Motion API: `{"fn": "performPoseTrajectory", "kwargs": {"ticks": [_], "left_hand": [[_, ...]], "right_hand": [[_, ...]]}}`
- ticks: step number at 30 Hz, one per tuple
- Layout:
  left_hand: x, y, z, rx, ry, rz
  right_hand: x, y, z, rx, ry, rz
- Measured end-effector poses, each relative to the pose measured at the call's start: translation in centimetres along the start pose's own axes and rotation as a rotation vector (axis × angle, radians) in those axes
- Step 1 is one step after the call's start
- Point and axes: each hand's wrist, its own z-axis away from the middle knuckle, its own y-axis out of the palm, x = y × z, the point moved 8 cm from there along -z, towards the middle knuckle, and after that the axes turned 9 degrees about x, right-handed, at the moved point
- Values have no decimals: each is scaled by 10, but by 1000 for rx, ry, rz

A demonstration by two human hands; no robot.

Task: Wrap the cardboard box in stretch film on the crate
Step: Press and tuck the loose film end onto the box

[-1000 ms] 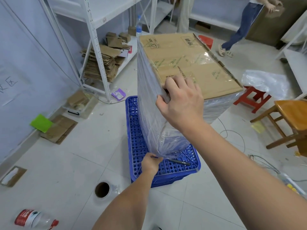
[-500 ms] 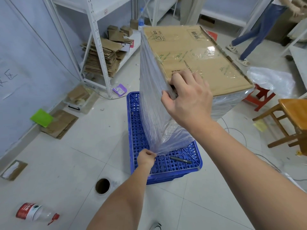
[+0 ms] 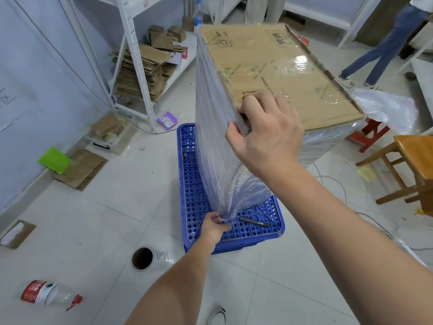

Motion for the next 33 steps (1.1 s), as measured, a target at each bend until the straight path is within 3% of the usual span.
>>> {"fn": "performPoseTrajectory", "kwargs": {"ticks": [4,8,12,21,28,33], "left_hand": [[0,18,-5,73,-31,8],[0,10,-11,-157,-45,-26],[-8,0,-7,-198,-10,-256],[-30,3,-3,-20,175,-1031],[-37,-17,-22,77,276,-1164],[-51,-22,-31,172,405,-1244]], "right_hand": [[0,-1,0,-10,-4,-2],[0,-1,1,-16,-9,-15],[0,-2,0,-10,-5,-16],[0,-4,0,34,-1,-24],[-1,0,1,125,46,-75],[11,2,5,121,197,13]]}}
